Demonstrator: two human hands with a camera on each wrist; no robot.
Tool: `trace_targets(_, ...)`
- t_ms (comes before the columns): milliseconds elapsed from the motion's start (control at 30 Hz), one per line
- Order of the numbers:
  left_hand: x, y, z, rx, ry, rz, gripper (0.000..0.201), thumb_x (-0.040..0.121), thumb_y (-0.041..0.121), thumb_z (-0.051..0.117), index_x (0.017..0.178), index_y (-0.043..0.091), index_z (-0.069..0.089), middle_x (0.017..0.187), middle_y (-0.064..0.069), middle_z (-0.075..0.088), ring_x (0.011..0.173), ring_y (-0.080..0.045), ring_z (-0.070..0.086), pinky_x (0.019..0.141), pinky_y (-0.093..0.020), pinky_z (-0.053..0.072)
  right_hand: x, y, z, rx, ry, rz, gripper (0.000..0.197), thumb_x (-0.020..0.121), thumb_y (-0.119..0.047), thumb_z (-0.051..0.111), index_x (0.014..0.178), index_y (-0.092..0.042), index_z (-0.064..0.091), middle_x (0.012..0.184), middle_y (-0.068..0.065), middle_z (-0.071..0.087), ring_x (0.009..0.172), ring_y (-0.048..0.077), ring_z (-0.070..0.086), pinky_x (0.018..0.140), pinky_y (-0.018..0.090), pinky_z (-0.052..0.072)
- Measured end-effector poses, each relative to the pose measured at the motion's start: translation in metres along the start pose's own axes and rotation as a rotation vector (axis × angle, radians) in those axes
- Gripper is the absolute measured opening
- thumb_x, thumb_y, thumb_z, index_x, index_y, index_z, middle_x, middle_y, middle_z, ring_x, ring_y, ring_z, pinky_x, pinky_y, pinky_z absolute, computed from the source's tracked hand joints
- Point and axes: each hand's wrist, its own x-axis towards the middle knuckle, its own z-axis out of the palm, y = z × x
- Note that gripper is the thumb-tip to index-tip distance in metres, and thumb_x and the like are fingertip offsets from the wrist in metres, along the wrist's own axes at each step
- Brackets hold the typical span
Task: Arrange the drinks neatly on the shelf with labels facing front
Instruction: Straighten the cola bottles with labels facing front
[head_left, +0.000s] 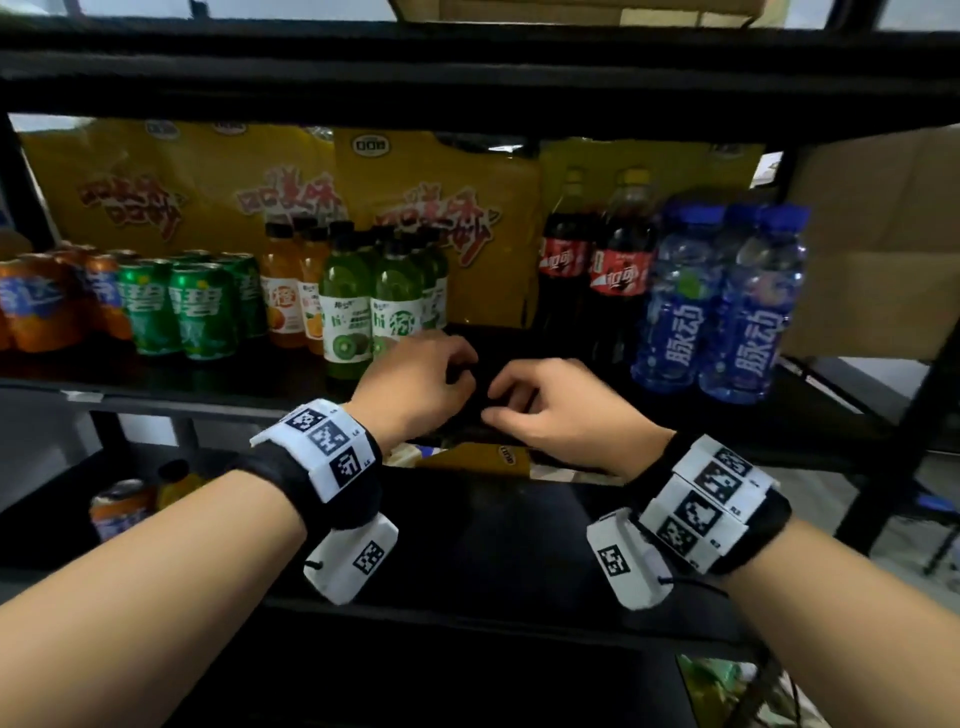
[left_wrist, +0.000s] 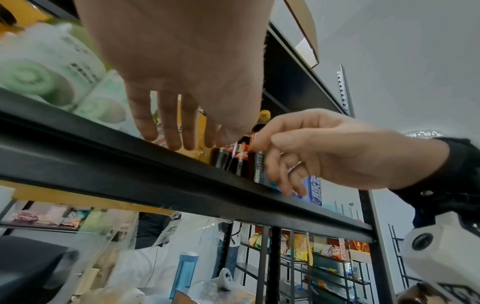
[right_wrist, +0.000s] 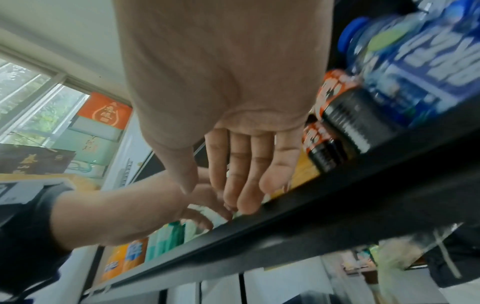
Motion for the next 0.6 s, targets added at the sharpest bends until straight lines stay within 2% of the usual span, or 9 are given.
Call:
trace_targets(33,0.017,0.018,0.008,-0.002,-0.027,0.036,0.031,0.094,0.032,0.063,0.124,0.025,0.068,0.123,-0.001,0.066,0.110,-0.021,0.064,0.091,-0.040,0.055,-0.008,0.012,-0.025,-0.021,0.094,0.042,0.026,0.084,-0.055,0.070,0.100,-0.035,0.071,0.077,-0.013,0.071,0.068,0.002,0.067,0.064,0.029,0.057)
trace_targets(100,0.020,0.014,0.014,-0.002,-0.088,0.017,0.033,0.094,0.033,0.063,0.126,0.026,0.067,0.125,0.000,0.066,0.111,-0.021,0.064,0.092,-0.042,0.055,-0.005,0.022,-0.037,-0.015,0.191,0.064,0.021,0.085,-0.053,0.071,0.098,-0.036,0.070,0.081,-0.015,0.069,0.075,0.000,0.066,0.070,0.028,0.056)
trace_targets(167,0.026,0.013,0.025,-0.004,-0.106,0.005,0.033,0.095,0.033,0.063,0.127,0.027,0.066,0.126,0.000,0.064,0.113,-0.021,0.064,0.093,-0.041,0.055,-0.005,0.029,-0.054,-0.021,0.321,0.098,0.017,0.089,-0.045,0.074,0.102,-0.035,0.067,0.094,-0.015,0.068,0.086,0.003,0.065,0.075,0.025,0.053)
trace_targets(300,0.045,0.021,0.037,-0.037,-0.199,0.018,0.038,0.096,0.040,0.062,0.132,0.030,0.063,0.135,-0.002,0.058,0.122,-0.024,0.058,0.099,-0.040,0.051,0.007,0.034,-0.098,-0.065,0.581,0.114,0.036,0.093,-0.033,0.074,0.123,-0.018,0.063,0.122,0.005,0.061,0.111,0.022,0.061,0.094,0.033,0.050)
trace_targets(367,0.052,0.026,0.043,-0.062,-0.209,0.029,0.038,0.096,0.040,0.063,0.133,0.029,0.063,0.138,-0.004,0.057,0.123,-0.024,0.058,0.101,-0.036,0.049,0.017,0.029,-0.114,-0.090,0.628,0.113,0.048,0.093,-0.031,0.073,0.134,-0.014,0.057,0.134,0.009,0.052,0.123,0.026,0.055,0.102,0.027,0.043)
trace_targets(433,0.055,0.028,0.051,-0.067,-0.230,0.030,0.038,0.096,0.041,0.063,0.133,0.028,0.063,0.137,-0.004,0.058,0.122,-0.024,0.059,0.100,-0.033,0.047,0.028,0.024,-0.124,-0.091,0.662,0.131,0.056,0.093,-0.029,0.073,0.142,-0.013,0.049,0.141,0.010,0.048,0.132,0.028,0.050,0.104,0.024,0.036)
trace_targets(533,0.054,0.026,0.062,-0.032,-0.278,0.003,0.038,0.098,0.047,0.058,0.133,0.032,0.062,0.137,-0.004,0.056,0.125,-0.025,0.055,0.107,-0.041,0.045,0.045,0.021,-0.132,-0.062,0.629,0.204,0.079,0.095,-0.029,0.071,0.158,-0.012,0.027,0.152,0.012,0.046,0.138,0.032,0.049,0.108,0.033,0.043)
trace_targets(600,0.053,0.024,0.067,0.002,-0.295,-0.004,0.038,0.099,0.051,0.054,0.131,0.034,0.061,0.136,-0.002,0.054,0.126,-0.026,0.053,0.107,-0.045,0.045,0.055,0.023,-0.132,-0.111,0.571,0.257,0.089,0.096,-0.028,0.069,0.163,-0.008,0.013,0.152,0.015,0.050,0.134,0.033,0.055,0.101,0.031,0.047)
